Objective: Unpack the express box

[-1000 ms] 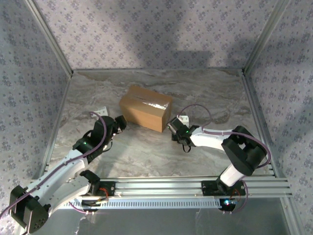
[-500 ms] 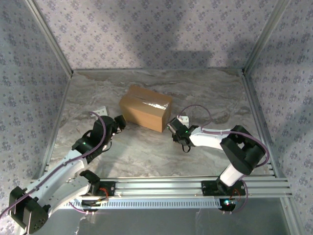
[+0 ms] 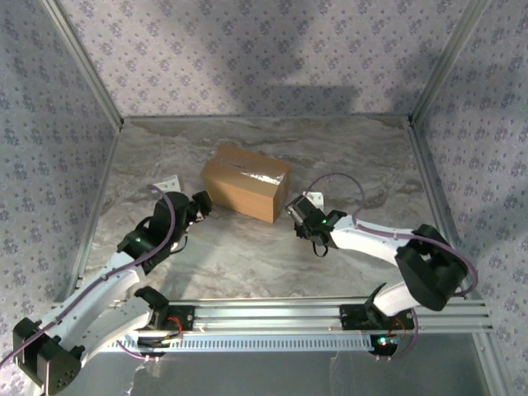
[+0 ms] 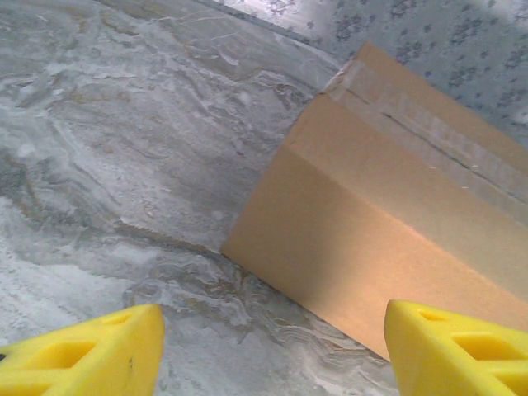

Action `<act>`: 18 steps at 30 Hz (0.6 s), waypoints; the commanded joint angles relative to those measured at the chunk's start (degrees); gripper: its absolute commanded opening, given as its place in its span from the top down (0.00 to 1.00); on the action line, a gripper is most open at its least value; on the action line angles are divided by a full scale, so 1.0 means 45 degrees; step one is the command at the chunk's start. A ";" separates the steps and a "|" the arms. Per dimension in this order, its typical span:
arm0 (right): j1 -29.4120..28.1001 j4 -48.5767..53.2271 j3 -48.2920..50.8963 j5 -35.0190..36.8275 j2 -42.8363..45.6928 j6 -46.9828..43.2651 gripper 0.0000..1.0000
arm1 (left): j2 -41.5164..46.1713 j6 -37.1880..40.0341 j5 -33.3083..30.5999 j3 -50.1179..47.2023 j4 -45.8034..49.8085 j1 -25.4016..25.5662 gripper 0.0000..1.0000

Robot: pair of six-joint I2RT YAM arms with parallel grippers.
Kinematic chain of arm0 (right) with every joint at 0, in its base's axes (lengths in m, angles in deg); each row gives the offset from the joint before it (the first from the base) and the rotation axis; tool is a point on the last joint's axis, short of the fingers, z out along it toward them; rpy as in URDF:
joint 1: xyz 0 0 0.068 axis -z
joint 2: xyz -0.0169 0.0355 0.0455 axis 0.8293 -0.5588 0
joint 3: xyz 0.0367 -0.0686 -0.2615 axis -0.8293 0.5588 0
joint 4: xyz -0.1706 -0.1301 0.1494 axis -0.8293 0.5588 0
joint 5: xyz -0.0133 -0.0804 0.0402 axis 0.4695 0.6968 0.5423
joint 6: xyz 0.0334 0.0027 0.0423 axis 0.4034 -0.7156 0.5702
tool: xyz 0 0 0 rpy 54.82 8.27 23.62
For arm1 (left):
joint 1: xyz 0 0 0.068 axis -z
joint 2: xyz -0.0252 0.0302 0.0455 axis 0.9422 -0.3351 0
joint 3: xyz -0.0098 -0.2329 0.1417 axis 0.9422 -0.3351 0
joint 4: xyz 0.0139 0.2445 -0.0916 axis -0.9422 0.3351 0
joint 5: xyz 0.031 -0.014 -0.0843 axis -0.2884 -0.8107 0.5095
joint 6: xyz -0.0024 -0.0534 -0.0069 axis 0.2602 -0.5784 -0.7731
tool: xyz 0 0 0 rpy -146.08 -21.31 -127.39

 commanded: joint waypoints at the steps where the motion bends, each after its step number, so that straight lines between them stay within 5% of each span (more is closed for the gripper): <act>1: 0.0072 0.1230 -0.0622 0.0336 0.0941 -0.0529 0.67 | -0.0037 0.0342 0.0926 0.0793 -0.0018 0.0084 0.32; 18: -0.0058 0.2758 -0.2249 -0.0433 0.4947 -0.3956 0.65 | -0.2853 0.0162 0.5540 0.3345 -0.0845 0.0570 0.28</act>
